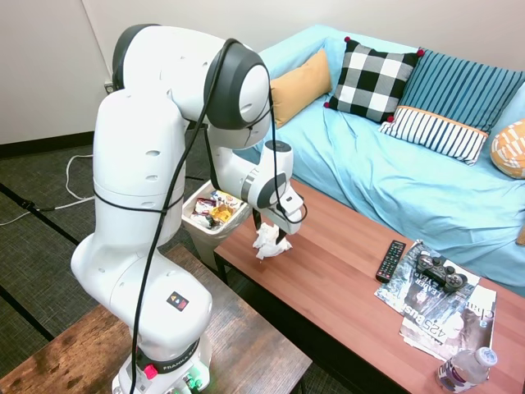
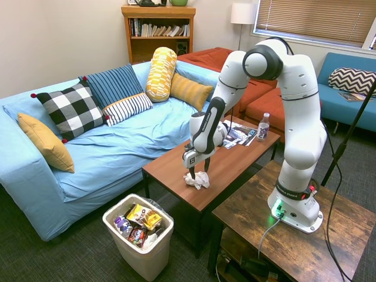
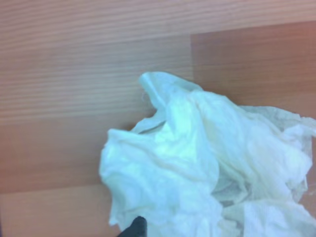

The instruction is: Throw the tissue in the trash bin

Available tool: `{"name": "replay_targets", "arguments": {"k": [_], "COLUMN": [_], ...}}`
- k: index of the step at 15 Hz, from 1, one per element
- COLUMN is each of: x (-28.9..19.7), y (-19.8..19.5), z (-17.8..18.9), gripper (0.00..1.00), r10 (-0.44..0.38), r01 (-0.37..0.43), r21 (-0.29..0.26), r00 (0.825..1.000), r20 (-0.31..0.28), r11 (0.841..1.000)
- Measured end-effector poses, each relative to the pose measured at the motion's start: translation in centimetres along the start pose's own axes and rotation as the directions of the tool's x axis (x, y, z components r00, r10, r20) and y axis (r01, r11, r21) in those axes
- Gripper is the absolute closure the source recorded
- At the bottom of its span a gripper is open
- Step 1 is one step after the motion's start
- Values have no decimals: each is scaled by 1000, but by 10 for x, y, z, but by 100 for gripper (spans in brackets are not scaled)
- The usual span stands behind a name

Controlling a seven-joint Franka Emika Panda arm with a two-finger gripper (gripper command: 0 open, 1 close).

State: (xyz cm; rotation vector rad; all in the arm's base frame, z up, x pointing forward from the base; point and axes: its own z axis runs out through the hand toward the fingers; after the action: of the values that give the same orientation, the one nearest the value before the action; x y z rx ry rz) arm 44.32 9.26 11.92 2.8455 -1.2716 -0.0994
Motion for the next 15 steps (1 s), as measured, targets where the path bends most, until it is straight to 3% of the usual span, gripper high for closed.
{"name": "replay_targets", "arguments": {"k": [4, 15], "x": [10, 22], "y": [-6, -4], "z": [32, 34], "gripper": [100, 100], "r10": [3, -21], "r01": [-3, 20], "r21": [-5, 22], "r00": [1000, 999], "r20": [14, 47], "r11": [1000, 1000]}}
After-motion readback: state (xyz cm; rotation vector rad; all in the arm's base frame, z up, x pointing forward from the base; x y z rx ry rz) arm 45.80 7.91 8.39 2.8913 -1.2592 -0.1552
